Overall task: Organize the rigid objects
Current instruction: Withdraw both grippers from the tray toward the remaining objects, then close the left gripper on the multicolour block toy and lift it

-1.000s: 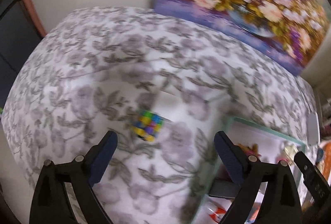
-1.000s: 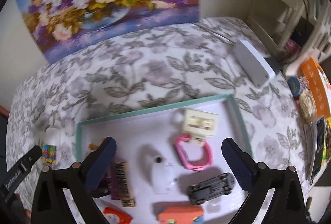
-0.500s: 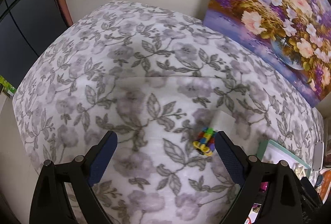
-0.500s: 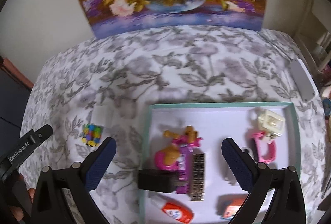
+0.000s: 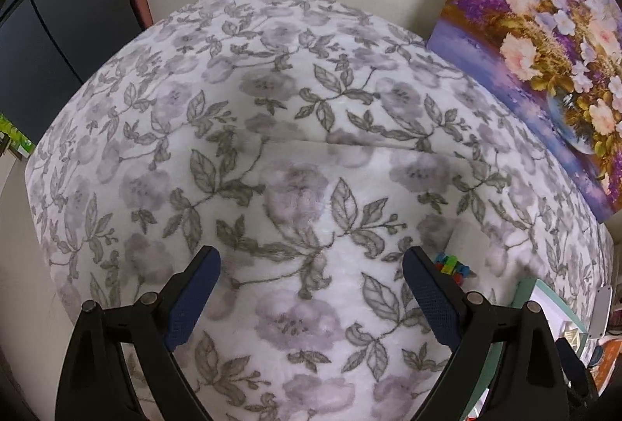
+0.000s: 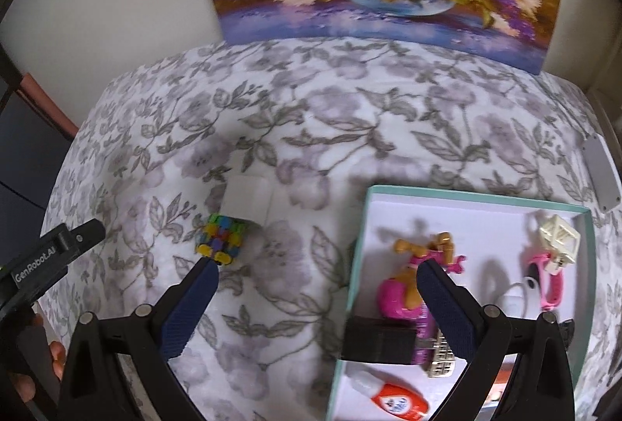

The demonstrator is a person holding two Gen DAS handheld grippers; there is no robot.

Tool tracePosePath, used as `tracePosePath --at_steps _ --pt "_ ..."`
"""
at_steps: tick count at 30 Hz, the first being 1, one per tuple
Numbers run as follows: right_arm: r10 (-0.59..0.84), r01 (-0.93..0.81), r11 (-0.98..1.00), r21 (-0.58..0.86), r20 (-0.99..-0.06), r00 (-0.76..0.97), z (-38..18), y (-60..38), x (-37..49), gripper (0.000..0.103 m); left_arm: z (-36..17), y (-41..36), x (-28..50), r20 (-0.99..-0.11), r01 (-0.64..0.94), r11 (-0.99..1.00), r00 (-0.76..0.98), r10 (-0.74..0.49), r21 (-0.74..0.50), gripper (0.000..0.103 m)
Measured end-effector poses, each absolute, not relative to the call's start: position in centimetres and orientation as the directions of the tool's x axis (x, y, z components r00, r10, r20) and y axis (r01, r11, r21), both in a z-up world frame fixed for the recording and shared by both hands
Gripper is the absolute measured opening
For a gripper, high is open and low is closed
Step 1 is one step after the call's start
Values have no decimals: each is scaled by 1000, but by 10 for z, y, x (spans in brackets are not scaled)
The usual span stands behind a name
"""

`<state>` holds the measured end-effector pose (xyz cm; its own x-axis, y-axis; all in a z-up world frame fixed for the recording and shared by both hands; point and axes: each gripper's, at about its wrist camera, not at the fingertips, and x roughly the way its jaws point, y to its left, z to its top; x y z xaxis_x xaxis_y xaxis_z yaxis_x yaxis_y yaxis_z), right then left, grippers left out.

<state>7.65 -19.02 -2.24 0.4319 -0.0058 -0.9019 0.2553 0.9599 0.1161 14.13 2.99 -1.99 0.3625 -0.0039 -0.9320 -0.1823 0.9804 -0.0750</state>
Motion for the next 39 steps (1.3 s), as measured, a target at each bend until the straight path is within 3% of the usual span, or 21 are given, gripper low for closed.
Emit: tracePosePath --at_steps 17,39 --pt "40 169 978 119 -912 409 -64 -150 98 103 -60 24 157 -960 -177 978 274 -54 -106 95" --pt "-46 281 955 97 -885 464 -56 -214 118 103 -68 -25 165 -951 -80 978 261 -164 -191 95"
